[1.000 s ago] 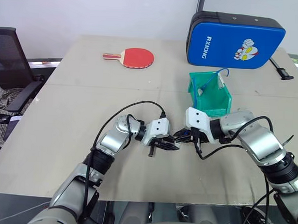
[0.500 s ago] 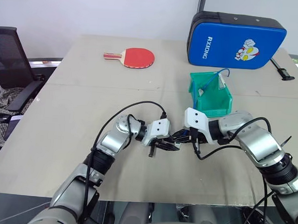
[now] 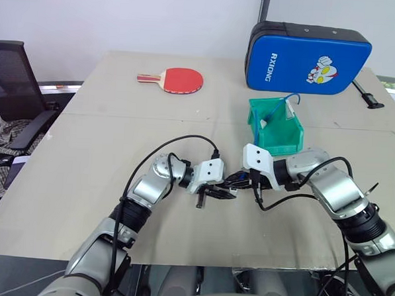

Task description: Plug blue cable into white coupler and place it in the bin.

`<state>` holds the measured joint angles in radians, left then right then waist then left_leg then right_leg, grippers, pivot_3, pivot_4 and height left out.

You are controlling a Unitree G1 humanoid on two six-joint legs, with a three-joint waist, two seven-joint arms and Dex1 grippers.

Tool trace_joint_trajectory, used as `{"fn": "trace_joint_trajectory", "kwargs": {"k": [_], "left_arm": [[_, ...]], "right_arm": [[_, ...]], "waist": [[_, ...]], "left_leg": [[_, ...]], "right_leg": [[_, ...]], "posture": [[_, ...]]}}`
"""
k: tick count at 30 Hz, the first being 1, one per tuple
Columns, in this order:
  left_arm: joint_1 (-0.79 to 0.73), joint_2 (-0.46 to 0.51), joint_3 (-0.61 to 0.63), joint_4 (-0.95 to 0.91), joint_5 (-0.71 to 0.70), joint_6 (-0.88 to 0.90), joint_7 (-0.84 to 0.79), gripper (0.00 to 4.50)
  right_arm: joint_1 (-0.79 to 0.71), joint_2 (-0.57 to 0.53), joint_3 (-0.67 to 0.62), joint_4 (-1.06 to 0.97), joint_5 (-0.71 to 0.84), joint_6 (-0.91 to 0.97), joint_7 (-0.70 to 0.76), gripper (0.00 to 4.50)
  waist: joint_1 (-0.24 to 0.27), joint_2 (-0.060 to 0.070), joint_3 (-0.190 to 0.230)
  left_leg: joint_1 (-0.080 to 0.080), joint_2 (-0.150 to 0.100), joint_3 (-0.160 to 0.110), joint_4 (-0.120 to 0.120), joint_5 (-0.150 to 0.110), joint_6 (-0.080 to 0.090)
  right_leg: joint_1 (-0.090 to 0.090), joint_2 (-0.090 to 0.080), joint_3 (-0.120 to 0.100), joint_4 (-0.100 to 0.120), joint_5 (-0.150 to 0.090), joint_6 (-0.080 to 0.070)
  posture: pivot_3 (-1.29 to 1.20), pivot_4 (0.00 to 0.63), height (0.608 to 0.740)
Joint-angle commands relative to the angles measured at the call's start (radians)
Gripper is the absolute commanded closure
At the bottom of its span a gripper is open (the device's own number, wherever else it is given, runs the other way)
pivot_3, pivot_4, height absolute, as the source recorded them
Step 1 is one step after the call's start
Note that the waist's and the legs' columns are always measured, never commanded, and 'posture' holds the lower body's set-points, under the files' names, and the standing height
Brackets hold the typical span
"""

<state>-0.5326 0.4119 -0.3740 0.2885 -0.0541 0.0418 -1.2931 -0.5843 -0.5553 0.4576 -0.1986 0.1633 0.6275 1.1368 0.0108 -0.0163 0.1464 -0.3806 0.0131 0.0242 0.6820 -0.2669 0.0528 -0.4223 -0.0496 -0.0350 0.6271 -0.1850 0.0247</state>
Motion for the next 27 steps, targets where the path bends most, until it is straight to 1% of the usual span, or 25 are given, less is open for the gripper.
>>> {"fn": "trace_joint_trajectory", "kwargs": {"k": [1, 2, 3, 5, 6, 9, 11, 13, 15, 16, 17, 18, 20, 22, 24, 27], "left_arm": [[-0.016, -0.024, 0.016, -0.037, -0.049, 0.013, -0.009, 3.21], [-0.014, -0.022, 0.017, -0.042, -0.052, 0.022, -0.011, 3.21], [-0.012, -0.021, 0.019, -0.045, -0.051, 0.024, -0.007, 2.85], [0.01, -0.013, 0.034, -0.077, -0.064, 0.056, 0.008, 2.21], [0.025, -0.006, 0.043, -0.099, -0.074, 0.074, 0.013, 1.69], [0.073, 0.028, 0.068, -0.162, -0.102, 0.107, 0.024, 1.69], [0.101, 0.045, 0.082, -0.2, -0.121, 0.125, 0.028, 1.69], [0.141, 0.057, 0.117, -0.247, -0.155, 0.134, 0.049, 1.69], [0.191, 0.046, 0.177, -0.293, -0.191, 0.127, 0.11, 1.69], [0.213, 0.041, 0.202, -0.318, -0.21, 0.134, 0.134, 1.69], [0.228, 0.039, 0.216, -0.338, -0.222, 0.142, 0.151, 1.69], [0.255, 0.038, 0.239, -0.37, -0.255, 0.146, 0.154, 1.69], [0.309, 0.041, 0.282, -0.436, -0.304, 0.17, 0.183, 1.69], [0.347, 0.038, 0.309, -0.488, -0.33, 0.192, 0.226, 1.69], [0.374, 0.032, 0.326, -0.53, -0.352, 0.209, 0.263, 1.69], [0.399, 0.001, 0.354, -0.574, -0.394, 0.212, 0.315, 1.69]], "right_arm": [[0.086, -0.005, 0.149, 0.101, -0.057, 0.034, 0.019, 4.5], [0.088, -0.007, 0.14, 0.097, -0.056, 0.029, 0.018, 4.5], [0.09, -0.008, 0.128, 0.092, -0.053, 0.021, 0.014, 4.5], [0.101, -0.002, 0.063, 0.062, -0.023, 0.006, -0.005, 4.5], [0.11, 0.006, 0.021, 0.045, 0.0, -0.02, -0.014, 4.5], [0.135, 0.024, -0.094, -0.028, 0.069, -0.023, -0.049, 4.5], [0.148, 0.017, -0.139, -0.07, 0.094, -0.015, -0.063, 4.5], [0.167, -0.005, -0.211, -0.144, 0.149, 0.023, -0.075, 4.5], [0.181, -0.022, -0.311, -0.213, 0.222, 0.078, -0.104, 4.5], [0.187, -0.032, -0.353, -0.237, 0.247, 0.094, -0.118, 4.5], [0.192, -0.04, -0.38, -0.253, 0.264, 0.106, -0.129, 4.5], [0.191, -0.041, -0.435, -0.263, 0.289, 0.123, -0.157, 4.5], [0.172, -0.039, -0.543, -0.262, 0.336, 0.151, -0.217, 4.5], [0.144, -0.045, -0.617, -0.243, 0.37, 0.173, -0.262, 4.5], [0.098, -0.056, -0.661, -0.197, 0.373, 0.178, -0.307, 4.5], [-0.005, -0.065, -0.68, -0.058, 0.317, 0.147, -0.395, 4.5]], "waist": [[0.0, 0.0, 0.0], [0.0, 0.0, 0.0], [0.0, 0.0, -0.001], [-0.001, 0.0, -0.002], [-0.002, -0.001, -0.002], [-0.003, 0.0, -0.001], [-0.004, 0.0, 0.001], [0.0, 0.001, 0.002], [0.003, 0.001, 0.002], [0.003, 0.002, 0.003], [0.004, 0.002, 0.004], [0.004, 0.001, 0.004], [0.003, 0.001, 0.005], [0.004, 0.001, 0.006], [0.003, 0.001, 0.009], [0.002, 0.001, 0.01]], "left_leg": [[0.0, 0.0, 0.0, 0.0, 0.0, 0.0], [0.0, 0.0, 0.0, 0.0, 0.0, 0.0], [0.0, 0.0, 0.0, 0.0, 0.0, 0.0], [0.0, 0.0, 0.0, 0.0, 0.0, 0.0], [0.0, 0.0, 0.0, 0.0, 0.0, 0.0], [-0.001, 0.0, 0.0, -0.002, 0.0, 0.0], [-0.003, 0.001, 0.0, -0.003, 0.0, 0.0], [-0.006, 0.001, 0.0, -0.003, 0.0, 0.0], [-0.013, 0.001, 0.0, -0.003, 0.0, 0.0], [-0.017, 0.0, 0.0, -0.003, 0.0, 0.0], [-0.019, -0.001, 0.0, -0.003, 0.0, 0.0], [-0.019, -0.001, 0.0, -0.003, 0.0, 0.0], [-0.02, -0.002, 0.0, -0.003, 0.0, 0.0], [-0.02, -0.002, 0.001, -0.003, 0.0, 0.0], [-0.02, -0.003, 0.001, -0.003, 0.0, 0.0], [-0.019, -0.003, 0.001, -0.003, 0.0, 0.0]], "right_leg": [[0.0, 0.0, 0.0, 0.0, 0.0, 0.0], [0.0, 0.0, 0.0, 0.0, 0.0, 0.0], [0.0, 0.0, 0.0, 0.0, 0.0, 0.0], [0.0, -0.001, -0.001, 0.0, 0.0, 0.0], [0.0, -0.002, -0.001, -0.001, 0.0, 0.0], [0.0, -0.004, -0.001, -0.001, 0.0, 0.0], [-0.003, -0.004, 0.0, -0.001, 0.0, 0.0], [-0.007, -0.003, 0.0, -0.001, 0.0, 0.0], [-0.013, -0.003, -0.001, -0.001, 0.0, -0.001], [-0.016, -0.004, 0.0, -0.001, 0.002, -0.003], [-0.018, -0.005, 0.001, -0.001, 0.004, -0.002], [-0.018, -0.005, 0.002, -0.001, 0.004, -0.001], [-0.018, -0.005, 0.001, -0.002, 0.004, -0.001], [-0.018, -0.006, 0.002, -0.003, 0.003, -0.003], [-0.018, -0.007, 0.002, -0.003, 0.002, -0.003], [-0.018, -0.005, 0.001, -0.003, 0.0, 0.0]], "posture": [[0.0, 0.15, 0.731], [0.0, 0.15, 0.731], [0.0, 0.15, 0.731], [0.0, 0.15, 0.731], [0.0, 0.15, 0.731], [0.0, 0.15, 0.731], [0.0, 0.15, 0.731], [0.0, 0.15, 0.731], [0.0, 0.15, 0.731], [0.0, 0.15, 0.731], [0.0, 0.15, 0.731], [0.0, 0.15, 0.731], [0.0, 0.15, 0.731], [0.0, 0.15, 0.731], [0.0, 0.15, 0.731], [0.0, 0.15, 0.731]]}}
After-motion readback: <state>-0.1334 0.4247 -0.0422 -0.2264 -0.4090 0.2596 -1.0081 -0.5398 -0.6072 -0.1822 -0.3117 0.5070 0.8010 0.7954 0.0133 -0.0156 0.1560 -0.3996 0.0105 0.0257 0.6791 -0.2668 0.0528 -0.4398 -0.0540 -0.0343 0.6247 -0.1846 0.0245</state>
